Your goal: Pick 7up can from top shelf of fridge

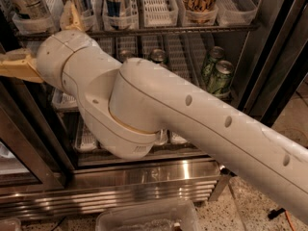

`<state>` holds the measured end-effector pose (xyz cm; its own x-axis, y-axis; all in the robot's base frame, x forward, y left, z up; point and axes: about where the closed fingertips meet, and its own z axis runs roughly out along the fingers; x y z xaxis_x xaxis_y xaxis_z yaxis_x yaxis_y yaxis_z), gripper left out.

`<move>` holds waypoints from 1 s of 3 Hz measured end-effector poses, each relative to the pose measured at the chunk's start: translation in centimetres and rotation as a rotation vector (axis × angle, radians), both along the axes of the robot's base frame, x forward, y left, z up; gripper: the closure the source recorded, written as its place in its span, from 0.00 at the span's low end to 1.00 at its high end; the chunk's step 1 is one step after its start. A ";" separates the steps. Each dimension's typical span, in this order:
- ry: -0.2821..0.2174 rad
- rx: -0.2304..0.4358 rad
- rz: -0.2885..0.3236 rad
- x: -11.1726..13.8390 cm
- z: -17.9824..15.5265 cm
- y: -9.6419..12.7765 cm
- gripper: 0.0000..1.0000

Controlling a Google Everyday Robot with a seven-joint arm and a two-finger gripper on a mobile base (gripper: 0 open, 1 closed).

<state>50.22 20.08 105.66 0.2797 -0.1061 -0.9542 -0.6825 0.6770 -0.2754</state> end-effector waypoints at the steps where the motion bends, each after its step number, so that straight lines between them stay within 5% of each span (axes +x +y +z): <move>1: 0.143 0.150 0.124 0.2 -0.3 2.6 0.00; 3: 0.174 0.194 0.107 0.7 -0.4 2.9 0.00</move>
Offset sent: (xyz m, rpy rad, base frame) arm 0.0023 0.0125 0.0002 0.0967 0.0867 0.0726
